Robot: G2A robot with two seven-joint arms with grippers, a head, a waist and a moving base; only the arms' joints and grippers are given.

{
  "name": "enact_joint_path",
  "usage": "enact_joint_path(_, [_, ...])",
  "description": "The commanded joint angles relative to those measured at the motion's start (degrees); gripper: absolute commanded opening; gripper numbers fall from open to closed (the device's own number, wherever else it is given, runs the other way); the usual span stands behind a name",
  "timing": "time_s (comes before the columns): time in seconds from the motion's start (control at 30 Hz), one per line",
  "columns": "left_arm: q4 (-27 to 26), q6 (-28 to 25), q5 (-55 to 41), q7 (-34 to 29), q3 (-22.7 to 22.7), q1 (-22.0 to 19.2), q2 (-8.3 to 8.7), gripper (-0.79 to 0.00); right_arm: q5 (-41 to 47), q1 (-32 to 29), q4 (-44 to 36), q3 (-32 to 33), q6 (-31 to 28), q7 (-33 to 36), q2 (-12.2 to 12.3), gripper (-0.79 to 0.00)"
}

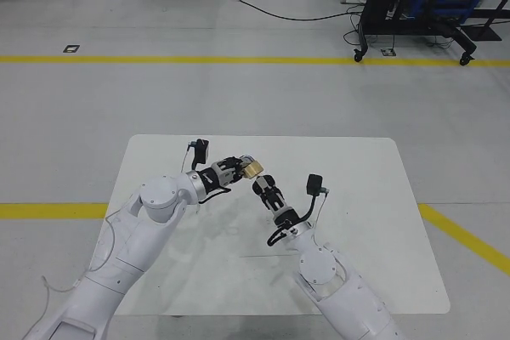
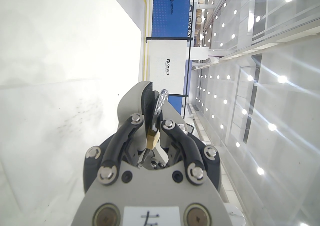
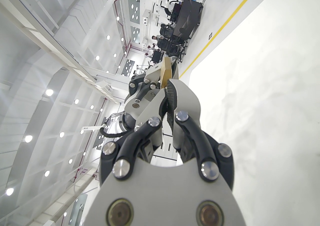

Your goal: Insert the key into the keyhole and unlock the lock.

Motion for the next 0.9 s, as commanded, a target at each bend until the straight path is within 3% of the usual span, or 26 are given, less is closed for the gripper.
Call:
enact_joint_path(0.0, [-0.10, -0.09, 0.03, -0.15, -0.07, 0.12, -0.09, -0.785, 0.35, 0.45, 0.49, -0.01, 0.17, -0.19, -0.20, -0.785])
enact_joint_path(0.1, [0.02, -0.03, -0.24, -0.32, -0.25, 0.22, -0.22, -0.785, 1.14, 0.84, 0.71, 0.18, -0.06, -0.44, -0.44, -0.785])
enact_joint_path(0.13, [0.07, 0.05, -0.38, -0.22, -0.34, 0.25, -0.27, -0.785, 1.42, 0.84, 0.72, 0.24, -0.17, -0.50, -0.50, -0.483])
enact_joint_path(0.17, [0.18, 0.16, -0.49, -0.03, -0.46, 0.27, -0.31, -0.785, 1.69, 0.82, 0.71, 0.33, -0.12, -0.48, -0.56, 0.000])
enact_joint_path(0.87, [-0.09, 1.63, -0.54, 3.00, -2.38, 1.45, -1.00, -0.785, 2.16, 0.79, 0.37, 0.79, 0.88, 0.62, -0.64, 0.000])
